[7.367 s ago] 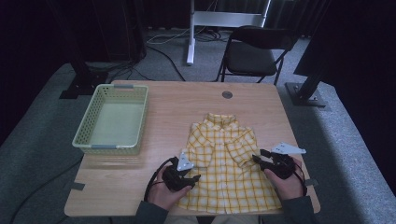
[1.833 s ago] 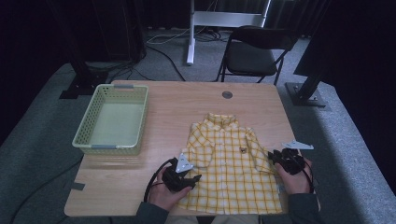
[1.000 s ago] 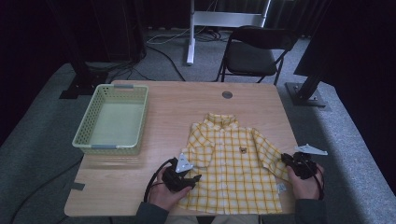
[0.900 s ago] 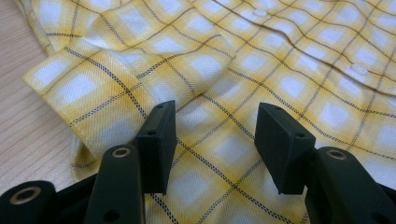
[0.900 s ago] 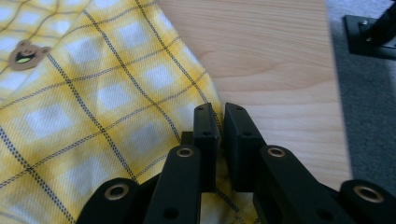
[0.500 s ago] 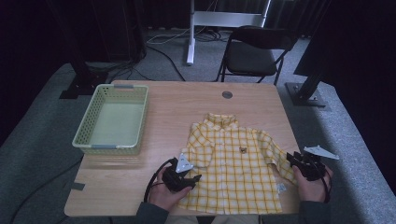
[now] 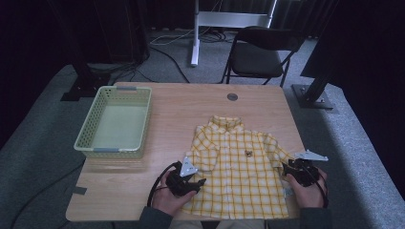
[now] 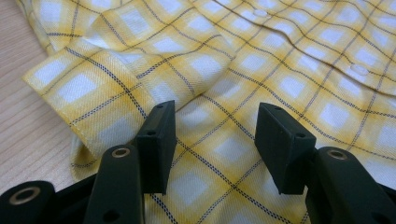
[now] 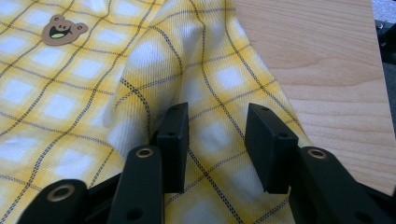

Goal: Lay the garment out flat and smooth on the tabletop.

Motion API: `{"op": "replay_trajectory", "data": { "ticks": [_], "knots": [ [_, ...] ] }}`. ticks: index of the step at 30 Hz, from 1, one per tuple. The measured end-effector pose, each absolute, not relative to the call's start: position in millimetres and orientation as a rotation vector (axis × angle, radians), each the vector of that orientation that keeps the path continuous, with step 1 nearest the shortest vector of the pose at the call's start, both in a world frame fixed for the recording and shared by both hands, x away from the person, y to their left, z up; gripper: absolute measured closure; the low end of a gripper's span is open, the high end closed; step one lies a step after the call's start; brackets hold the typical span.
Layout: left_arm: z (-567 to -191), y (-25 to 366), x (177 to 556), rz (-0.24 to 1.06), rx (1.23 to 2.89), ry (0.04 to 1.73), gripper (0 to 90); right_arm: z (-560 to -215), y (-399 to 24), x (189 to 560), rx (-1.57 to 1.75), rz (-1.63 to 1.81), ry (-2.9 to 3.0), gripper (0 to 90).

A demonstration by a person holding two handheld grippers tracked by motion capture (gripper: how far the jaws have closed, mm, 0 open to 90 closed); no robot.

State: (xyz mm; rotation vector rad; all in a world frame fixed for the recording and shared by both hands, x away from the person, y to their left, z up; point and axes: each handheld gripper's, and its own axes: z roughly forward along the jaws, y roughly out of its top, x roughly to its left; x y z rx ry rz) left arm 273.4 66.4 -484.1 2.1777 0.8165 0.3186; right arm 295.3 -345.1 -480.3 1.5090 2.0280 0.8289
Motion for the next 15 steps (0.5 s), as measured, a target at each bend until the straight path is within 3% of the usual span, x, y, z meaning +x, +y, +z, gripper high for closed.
{"op": "replay_trajectory", "data": {
  "ticks": [7, 11, 15],
  "knots": [
    [-484.1, 66.3, 273.2, 0.323, 2.179, 0.817, 49.2, -480.5, -350.1, 296.7, 1.527, 0.846, 2.02, 80.8],
    [-484.1, 66.3, 273.3, 0.322, 2.179, 0.817, 49.2, -480.7, -356.1, 296.4, 1.548, 0.817, 1.984, 83.6],
    [-484.2, 66.2, 273.2, 0.319, 2.174, 0.821, 49.2, -479.8, -361.4, 297.2, 1.569, 0.786, 1.963, 80.8]
  ]
}}
